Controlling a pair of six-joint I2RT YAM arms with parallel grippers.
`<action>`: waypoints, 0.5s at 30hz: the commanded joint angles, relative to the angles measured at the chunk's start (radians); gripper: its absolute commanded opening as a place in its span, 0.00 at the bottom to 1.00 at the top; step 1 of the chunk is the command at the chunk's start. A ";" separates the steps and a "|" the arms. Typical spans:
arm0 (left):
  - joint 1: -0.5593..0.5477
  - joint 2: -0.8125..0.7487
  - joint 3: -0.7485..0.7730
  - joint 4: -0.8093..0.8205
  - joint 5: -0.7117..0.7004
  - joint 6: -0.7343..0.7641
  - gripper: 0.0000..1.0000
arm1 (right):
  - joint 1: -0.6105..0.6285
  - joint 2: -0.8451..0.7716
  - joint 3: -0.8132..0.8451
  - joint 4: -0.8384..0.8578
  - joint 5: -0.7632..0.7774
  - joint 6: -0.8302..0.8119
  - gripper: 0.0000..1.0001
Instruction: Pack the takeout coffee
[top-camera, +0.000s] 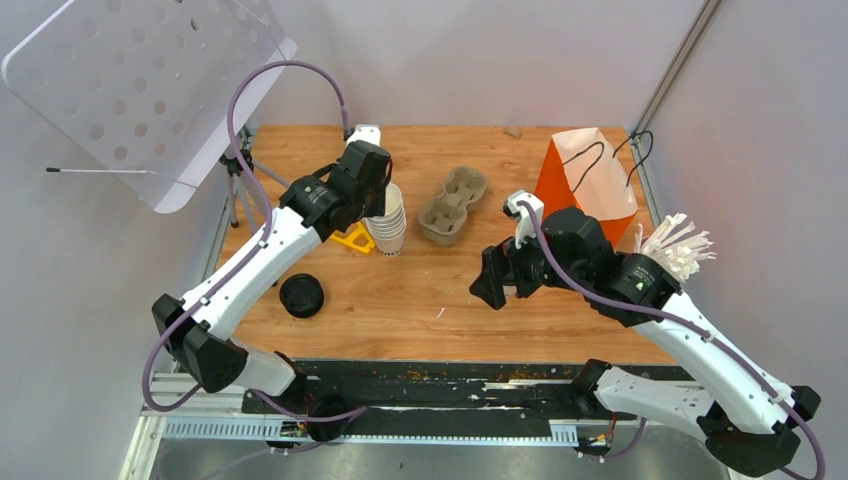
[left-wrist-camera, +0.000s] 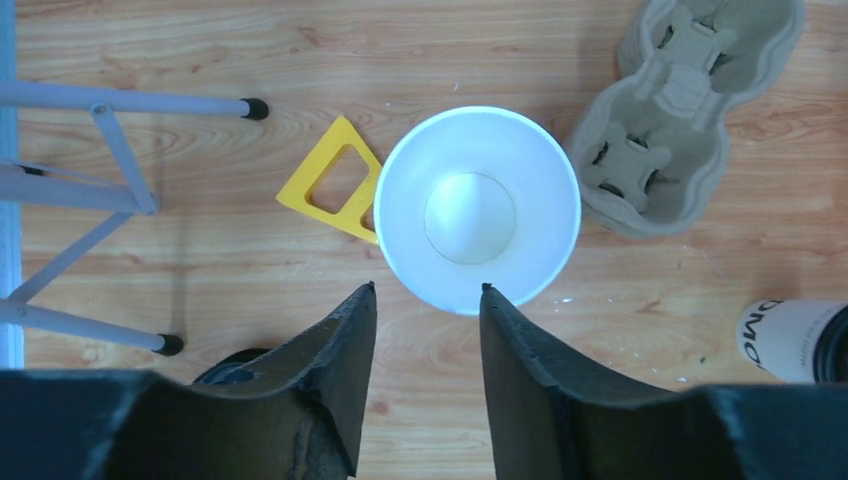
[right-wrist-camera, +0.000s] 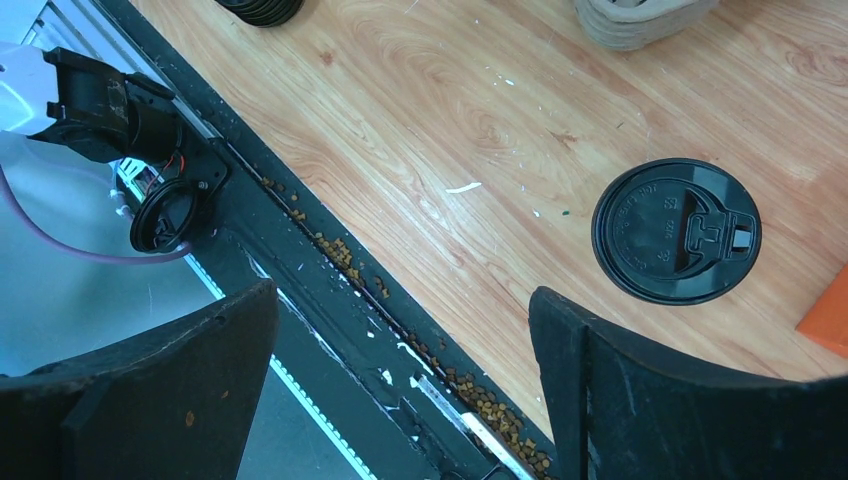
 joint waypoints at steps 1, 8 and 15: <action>0.058 0.016 0.017 0.068 0.059 0.052 0.47 | 0.005 -0.026 -0.002 -0.005 -0.003 -0.002 0.95; 0.092 0.033 -0.015 0.125 0.045 0.097 0.43 | 0.005 -0.049 -0.019 0.016 -0.013 -0.007 0.96; 0.126 0.053 -0.057 0.151 0.081 0.093 0.40 | 0.005 -0.041 -0.032 0.030 -0.011 -0.014 0.96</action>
